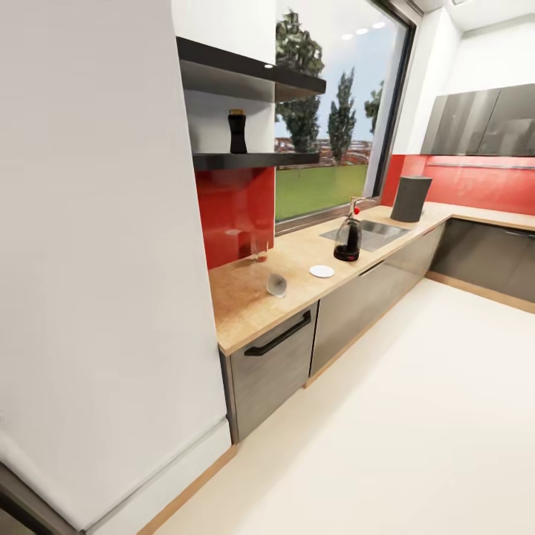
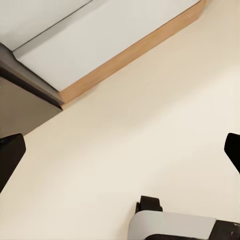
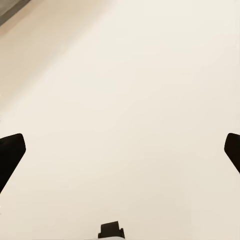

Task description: Set up a coffee station on the kitchen countertop: keep the coffee maker on the countertop, move the bottle of coffee from the kitchen shelf to the counter next to the coffee maker, place a paper coffee filter on top of the coffee maker, put the saucer next to the coffee maker with the coffee cup on the saucer, and place the electric kettle next to the coffee maker.

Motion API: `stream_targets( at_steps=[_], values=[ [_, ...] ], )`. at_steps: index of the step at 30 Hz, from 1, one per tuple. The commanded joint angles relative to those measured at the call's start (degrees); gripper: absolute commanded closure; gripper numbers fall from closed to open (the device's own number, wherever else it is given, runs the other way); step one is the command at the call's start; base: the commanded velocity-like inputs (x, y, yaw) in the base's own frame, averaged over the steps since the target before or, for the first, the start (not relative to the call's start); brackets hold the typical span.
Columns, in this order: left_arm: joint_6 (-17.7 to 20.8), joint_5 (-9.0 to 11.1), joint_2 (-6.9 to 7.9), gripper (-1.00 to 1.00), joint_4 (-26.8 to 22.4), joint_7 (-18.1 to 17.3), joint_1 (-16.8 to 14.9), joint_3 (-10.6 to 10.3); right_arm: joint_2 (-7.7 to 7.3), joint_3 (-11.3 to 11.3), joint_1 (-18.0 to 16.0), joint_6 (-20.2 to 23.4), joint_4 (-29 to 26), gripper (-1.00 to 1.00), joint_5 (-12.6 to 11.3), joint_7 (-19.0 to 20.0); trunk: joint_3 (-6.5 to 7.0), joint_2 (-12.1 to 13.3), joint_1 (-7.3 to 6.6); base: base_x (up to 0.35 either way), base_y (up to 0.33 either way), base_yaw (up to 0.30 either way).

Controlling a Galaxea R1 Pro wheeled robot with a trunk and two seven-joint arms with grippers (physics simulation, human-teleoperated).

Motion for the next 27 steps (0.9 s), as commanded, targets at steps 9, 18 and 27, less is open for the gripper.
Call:
stream_targets(
  at_steps=[9, 18, 27],
  values=[
    [-0.2, 0.0, -0.03, -1.0, 0.0, 0.0, 0.0, 0.1, 0.01, -0.1, 0.0, -0.2, 0.0, -1.0, -0.1, 0.0, 1.52, 3.5, -1.96, 0.0, 0.0, 0.001],
    [-0.2, 0.0, 0.02, -1.0, 0.0, 0.0, 0.0, 0.1, 0.01, -0.1, 0.0, -0.2, 0.0, -1.0, -0.1, -0.2, 2.82, 7.2, -3.94, 0.0, 0.0, 0.159],
    [-0.2, 0.0, -0.02, -1.0, 0.0, 0.0, 0.0, 0.1, 0.01, -0.1, 0.0, -0.2, 0.1, -1.0, 0.0, -0.2, 3.8, 9.6, -5.26, 0.0, 0.0, 0.042]
  ],
)
